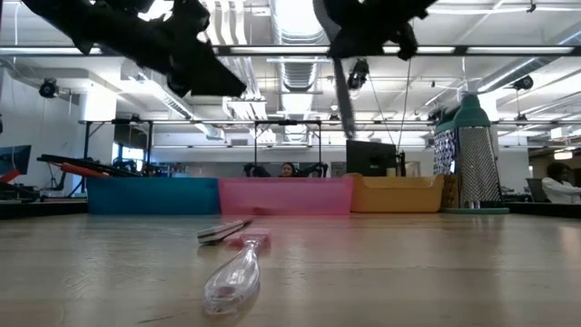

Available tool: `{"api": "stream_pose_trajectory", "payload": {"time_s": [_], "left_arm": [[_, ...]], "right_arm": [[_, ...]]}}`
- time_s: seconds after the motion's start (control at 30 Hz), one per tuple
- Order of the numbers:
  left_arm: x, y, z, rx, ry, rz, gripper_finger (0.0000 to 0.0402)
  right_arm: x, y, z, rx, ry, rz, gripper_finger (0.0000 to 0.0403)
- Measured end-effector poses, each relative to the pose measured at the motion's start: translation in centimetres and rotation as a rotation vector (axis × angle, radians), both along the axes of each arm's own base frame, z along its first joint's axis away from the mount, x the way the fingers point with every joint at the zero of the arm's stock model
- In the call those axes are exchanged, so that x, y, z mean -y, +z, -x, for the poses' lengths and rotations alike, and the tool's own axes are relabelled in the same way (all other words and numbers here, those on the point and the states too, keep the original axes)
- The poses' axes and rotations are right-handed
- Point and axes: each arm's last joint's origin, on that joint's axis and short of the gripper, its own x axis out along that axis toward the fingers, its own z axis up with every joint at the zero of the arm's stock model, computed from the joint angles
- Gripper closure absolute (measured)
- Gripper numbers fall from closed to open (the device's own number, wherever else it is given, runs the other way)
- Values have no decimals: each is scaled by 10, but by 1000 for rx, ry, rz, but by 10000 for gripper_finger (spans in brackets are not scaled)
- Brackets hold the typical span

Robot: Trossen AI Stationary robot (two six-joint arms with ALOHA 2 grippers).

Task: Pick & Place Kitchen Items
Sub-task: Put the gray serving spoon into the blue bin

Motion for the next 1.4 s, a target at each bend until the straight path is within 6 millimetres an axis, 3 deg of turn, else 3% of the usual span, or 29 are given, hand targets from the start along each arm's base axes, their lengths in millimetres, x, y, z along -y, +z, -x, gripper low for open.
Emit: {"api": "stream_pose_trajectory", "payload": {"time_s": [0.13, 0.37, 0.6, 0.8, 1.4], "left_arm": [[1, 11, -3, 127, -11, 18, 206], [1, 17, -11, 203, -18, -75, 206], [-2, 23, -40, 187, 68, -139, 206], [-6, 31, -64, 124, 222, -218, 206], [-8, 35, -97, 130, 181, -213, 206]], "right_arm": [[11, 5, -4, 103, 47, 99, 371], [33, 12, -4, 235, 120, 176, 371], [45, 14, -13, 259, 151, 231, 371], [47, 14, -19, 241, 154, 256, 371], [46, 15, -19, 242, 220, 263, 371]]}}
